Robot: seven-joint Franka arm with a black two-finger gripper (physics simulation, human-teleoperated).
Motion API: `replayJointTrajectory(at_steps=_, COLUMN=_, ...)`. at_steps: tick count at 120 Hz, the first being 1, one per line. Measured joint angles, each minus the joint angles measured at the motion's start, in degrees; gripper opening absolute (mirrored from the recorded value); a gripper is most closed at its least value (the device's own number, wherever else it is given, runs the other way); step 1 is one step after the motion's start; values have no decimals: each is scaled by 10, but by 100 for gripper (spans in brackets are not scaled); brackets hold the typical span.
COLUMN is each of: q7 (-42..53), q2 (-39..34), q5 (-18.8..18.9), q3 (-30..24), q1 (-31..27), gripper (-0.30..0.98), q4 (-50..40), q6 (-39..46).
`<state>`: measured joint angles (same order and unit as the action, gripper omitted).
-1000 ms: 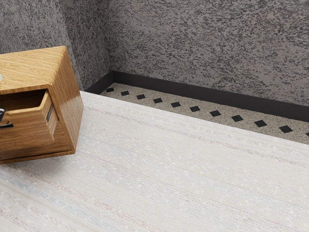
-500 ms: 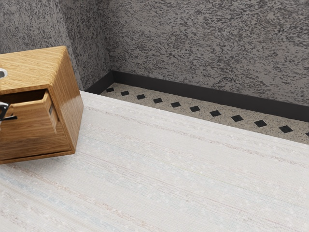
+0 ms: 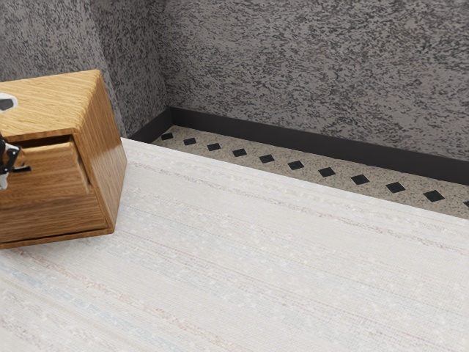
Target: Push the drawer handle with one arm to close the drawer
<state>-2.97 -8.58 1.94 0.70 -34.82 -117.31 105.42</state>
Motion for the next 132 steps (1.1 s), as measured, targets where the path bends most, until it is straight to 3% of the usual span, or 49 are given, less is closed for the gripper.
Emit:
replayJointTrajectory(at_steps=94, q7=13, q2=65, q5=-2, q3=0, q1=3, gripper=-10, q4=72, q6=2)
replayJointTrajectory(at_steps=118, q7=17, q2=53, q5=-2, q3=0, q1=4, gripper=-10, q4=71, q6=2)
replayJointTrajectory(at_steps=132, q7=18, q2=-6, q5=-2, q3=-2, q1=7, gripper=-10, q4=36, q6=1)
